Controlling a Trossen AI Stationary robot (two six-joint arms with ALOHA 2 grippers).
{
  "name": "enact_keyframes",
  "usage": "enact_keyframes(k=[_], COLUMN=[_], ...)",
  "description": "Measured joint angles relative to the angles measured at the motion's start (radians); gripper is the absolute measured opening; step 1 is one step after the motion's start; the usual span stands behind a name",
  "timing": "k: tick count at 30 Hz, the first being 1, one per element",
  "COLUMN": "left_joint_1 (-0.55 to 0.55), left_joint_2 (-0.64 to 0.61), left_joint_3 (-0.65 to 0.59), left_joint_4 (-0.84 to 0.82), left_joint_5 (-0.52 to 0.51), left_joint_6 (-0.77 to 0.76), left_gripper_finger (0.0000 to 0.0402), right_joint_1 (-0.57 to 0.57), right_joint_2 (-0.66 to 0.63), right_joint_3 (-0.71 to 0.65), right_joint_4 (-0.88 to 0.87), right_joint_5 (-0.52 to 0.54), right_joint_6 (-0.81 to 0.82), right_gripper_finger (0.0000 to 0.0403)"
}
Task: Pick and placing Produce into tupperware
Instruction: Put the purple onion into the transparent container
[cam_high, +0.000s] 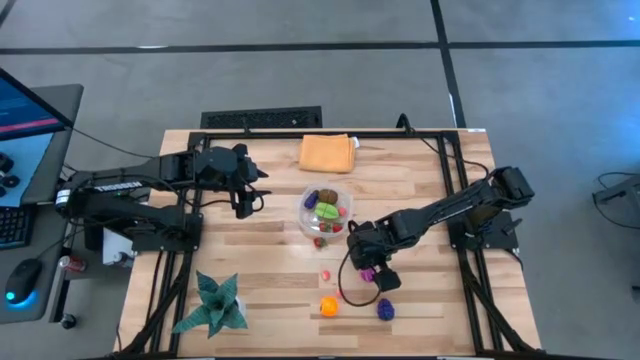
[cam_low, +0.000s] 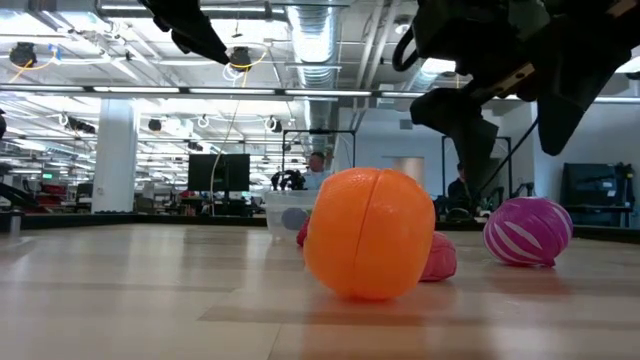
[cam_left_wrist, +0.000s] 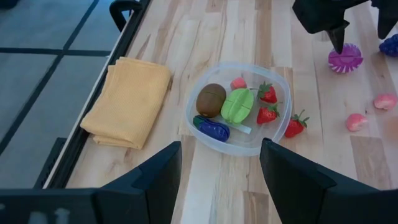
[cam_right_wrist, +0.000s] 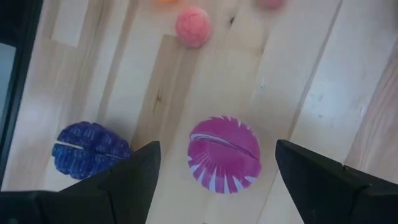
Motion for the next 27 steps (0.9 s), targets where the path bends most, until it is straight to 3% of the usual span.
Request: enact_keyframes(k=[27], left_joint_1=[0.0], left_joint_2=[0.0], left_joint_3=[0.0], left_joint_4=[0.002], left_joint_5=[0.0], left_joint_6=[-0.005], left_gripper_finger=[0.0208], right_joint_1=[-0.001], right_joint_2=[0.02], right_joint_3=[-0.053], right_joint_4=[0.08], right_joint_5=[0.002], right_joint_6=[0.013], right_gripper_finger=[0.0339])
